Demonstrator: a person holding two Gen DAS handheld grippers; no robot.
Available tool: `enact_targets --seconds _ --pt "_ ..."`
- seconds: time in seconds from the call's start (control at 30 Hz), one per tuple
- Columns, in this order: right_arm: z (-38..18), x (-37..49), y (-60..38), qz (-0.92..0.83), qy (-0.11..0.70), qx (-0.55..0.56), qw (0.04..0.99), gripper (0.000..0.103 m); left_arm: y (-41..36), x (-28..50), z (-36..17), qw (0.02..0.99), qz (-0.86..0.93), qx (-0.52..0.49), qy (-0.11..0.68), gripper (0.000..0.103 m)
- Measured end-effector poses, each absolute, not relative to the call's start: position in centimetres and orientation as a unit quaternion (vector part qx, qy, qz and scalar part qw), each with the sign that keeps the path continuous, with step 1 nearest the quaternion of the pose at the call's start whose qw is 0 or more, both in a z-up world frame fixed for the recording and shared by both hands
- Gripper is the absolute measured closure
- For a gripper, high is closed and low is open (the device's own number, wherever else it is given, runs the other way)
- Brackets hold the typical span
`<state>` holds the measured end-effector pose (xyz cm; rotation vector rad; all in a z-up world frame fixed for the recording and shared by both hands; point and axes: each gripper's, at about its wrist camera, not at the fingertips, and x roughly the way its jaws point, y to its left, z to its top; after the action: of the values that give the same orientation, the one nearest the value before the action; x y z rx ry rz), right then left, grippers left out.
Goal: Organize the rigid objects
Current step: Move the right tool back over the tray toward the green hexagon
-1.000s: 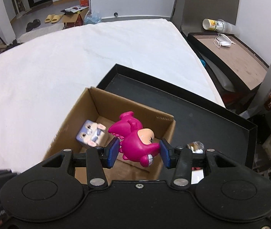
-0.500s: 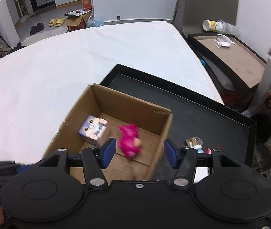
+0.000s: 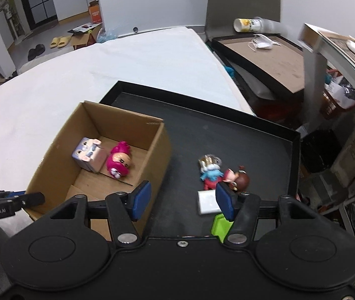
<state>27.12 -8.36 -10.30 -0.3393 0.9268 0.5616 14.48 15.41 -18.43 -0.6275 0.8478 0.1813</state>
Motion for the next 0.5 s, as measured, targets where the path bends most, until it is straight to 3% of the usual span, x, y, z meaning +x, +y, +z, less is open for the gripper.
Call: enact_targets --seconds 0.5 --pt "-14.7 30.0 -14.6 0.228 0.472 -0.069 0.849 0.038 14.3 14.9 -18.0 0.863 0.107 -0.267 0.416 0.085"
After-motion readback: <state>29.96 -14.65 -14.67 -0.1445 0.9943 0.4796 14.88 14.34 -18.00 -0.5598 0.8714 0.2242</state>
